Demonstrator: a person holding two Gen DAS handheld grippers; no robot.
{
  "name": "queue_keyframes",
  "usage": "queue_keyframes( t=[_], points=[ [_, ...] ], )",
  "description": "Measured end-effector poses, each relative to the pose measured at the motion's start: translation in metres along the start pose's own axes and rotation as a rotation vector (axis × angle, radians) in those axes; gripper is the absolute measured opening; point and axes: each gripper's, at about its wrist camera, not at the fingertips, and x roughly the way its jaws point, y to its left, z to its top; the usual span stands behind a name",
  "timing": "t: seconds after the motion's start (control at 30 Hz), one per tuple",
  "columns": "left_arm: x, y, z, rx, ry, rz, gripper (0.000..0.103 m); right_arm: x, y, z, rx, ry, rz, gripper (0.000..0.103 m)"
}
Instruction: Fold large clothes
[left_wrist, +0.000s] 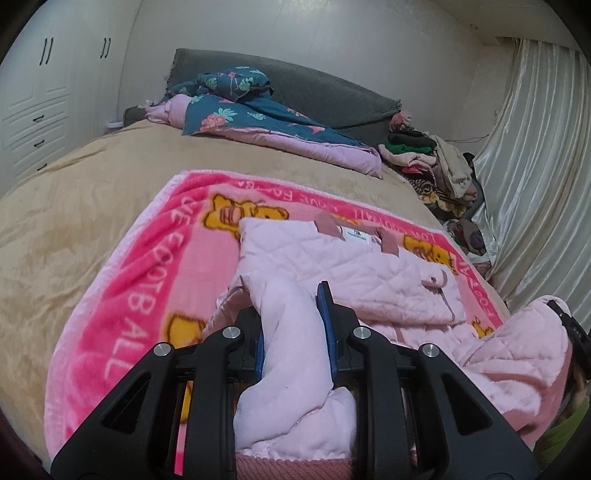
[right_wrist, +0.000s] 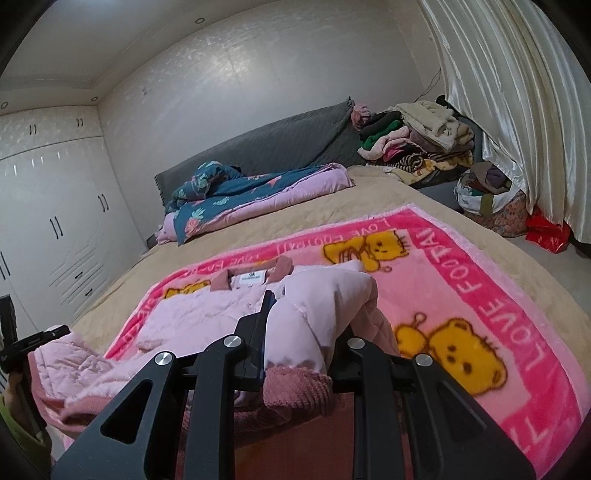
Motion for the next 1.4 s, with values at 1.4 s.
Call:
queue_keyframes(
  t=[1.4],
  points=[
    [0.137,0.019,0.047,-0.035,-0.021,0.176,0.018,0.184,-0.039,0.041,0.112,0.105,-0.117,0.023]
  ],
)
